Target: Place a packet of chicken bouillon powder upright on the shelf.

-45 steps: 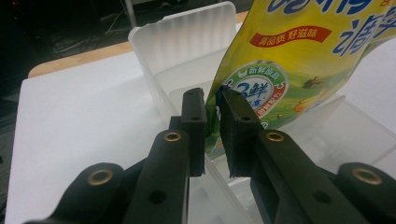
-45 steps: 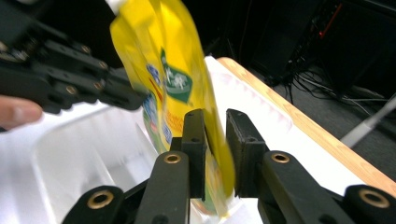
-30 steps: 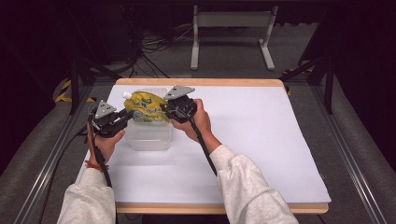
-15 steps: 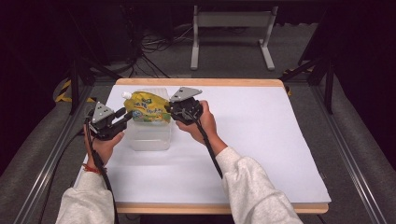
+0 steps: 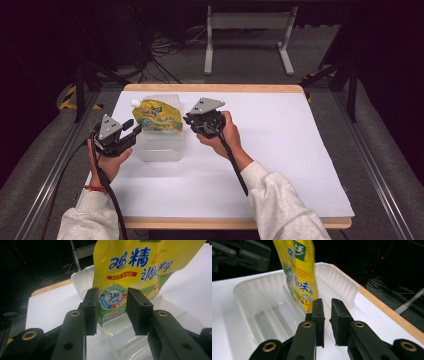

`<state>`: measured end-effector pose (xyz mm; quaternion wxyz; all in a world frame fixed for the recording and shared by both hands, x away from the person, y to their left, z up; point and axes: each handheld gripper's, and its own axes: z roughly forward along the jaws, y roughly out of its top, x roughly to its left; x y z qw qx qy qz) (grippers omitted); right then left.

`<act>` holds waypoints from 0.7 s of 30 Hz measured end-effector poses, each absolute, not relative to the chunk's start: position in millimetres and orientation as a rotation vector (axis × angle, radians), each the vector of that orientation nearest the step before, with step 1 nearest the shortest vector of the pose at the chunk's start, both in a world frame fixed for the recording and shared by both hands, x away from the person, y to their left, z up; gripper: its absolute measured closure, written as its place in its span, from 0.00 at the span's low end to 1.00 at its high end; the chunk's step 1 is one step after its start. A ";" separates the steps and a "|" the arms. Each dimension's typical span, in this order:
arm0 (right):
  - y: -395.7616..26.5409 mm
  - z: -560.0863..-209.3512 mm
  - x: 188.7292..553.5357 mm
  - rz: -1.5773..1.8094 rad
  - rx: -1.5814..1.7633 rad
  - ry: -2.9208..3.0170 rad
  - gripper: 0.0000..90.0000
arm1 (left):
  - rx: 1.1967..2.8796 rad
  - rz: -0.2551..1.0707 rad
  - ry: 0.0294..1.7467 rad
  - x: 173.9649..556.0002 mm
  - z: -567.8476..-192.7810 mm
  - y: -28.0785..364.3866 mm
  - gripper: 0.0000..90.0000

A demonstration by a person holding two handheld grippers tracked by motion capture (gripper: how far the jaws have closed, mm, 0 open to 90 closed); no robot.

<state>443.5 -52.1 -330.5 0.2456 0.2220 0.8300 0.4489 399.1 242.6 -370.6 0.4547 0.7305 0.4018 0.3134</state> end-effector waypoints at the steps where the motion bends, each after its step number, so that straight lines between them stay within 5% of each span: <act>1: -54.6 -330.5 441.9 1.218 0.601 2.264 0.91 | 1.799 0.779 0.984 396.7 -370.0 241.7 0.69; 21: -117.4 -335.5 413.5 1.122 0.583 2.253 0.94 | 1.883 0.764 0.865 371.5 -371.2 207.4 0.57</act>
